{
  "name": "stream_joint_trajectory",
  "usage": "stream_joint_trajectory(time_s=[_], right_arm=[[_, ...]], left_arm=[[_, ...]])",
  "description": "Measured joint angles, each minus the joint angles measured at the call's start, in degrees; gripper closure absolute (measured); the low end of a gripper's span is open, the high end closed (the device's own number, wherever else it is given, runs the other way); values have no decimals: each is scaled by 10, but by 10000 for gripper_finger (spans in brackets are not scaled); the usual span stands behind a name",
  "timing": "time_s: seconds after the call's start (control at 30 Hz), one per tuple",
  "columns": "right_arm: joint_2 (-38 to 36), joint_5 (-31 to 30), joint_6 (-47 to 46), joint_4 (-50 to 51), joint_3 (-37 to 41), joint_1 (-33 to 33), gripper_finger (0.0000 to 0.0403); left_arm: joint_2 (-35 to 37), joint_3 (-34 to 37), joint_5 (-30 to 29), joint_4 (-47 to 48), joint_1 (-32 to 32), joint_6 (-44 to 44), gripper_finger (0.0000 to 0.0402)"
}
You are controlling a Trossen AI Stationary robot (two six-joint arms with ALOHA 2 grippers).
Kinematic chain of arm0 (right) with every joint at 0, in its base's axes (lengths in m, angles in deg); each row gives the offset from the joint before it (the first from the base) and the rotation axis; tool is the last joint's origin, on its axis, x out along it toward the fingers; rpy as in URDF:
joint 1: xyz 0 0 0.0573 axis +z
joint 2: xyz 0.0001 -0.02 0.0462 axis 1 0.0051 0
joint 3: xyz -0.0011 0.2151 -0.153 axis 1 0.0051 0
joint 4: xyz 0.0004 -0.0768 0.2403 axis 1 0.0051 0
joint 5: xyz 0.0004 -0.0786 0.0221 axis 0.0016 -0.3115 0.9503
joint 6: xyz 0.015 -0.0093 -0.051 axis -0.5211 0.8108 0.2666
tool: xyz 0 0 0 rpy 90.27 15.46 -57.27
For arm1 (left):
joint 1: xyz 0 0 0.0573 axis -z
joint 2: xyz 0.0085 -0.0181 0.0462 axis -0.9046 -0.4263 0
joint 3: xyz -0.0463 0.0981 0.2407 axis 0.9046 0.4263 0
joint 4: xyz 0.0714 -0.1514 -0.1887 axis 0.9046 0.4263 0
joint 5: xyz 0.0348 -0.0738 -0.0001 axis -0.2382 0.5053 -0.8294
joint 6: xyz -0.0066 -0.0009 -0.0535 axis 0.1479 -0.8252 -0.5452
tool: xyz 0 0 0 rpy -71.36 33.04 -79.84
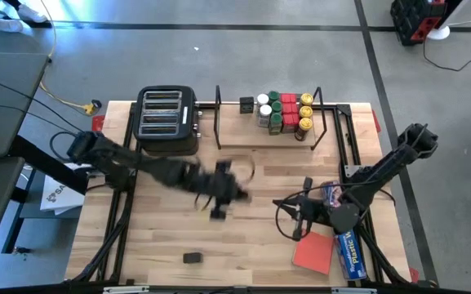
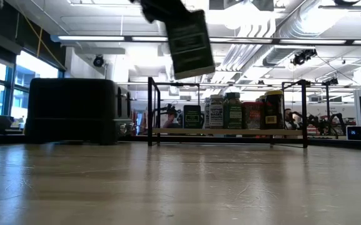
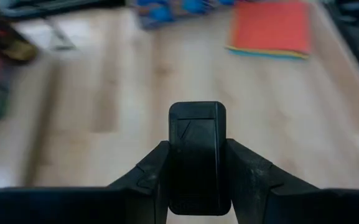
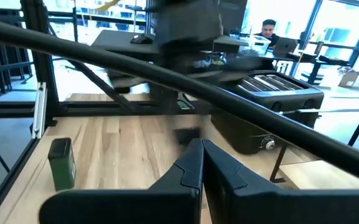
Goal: Shelf spices
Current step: Put the top green seasoning can on the shelf aligned with the other green seasoning can
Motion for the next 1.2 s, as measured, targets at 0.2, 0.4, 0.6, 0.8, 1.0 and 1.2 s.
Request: stream_joint_trajectory(time_s=[0.2,0.4,0.6,0.8,1.0,1.2], right_arm=[[0,-9,-17,26,0,6,403],[0,-12,-39,49,0,6,403],[0,-28,-44,61,0,6,403],[0,-30,-72,75,0,6,403],[0,-28,-95,91,0,6,403],[0,-28,-108,101,0,6,403]], left_arm=[[-4,-57,56,18,-172,81,288],[-30,-61,122,-2,-315,110,288],[-108,-113,154,9,-385,125,288],[-193,-204,147,74,-402,169,287],[-238,-231,106,83,-409,201,252],[-241,-231,85,72,-409,242,245]])
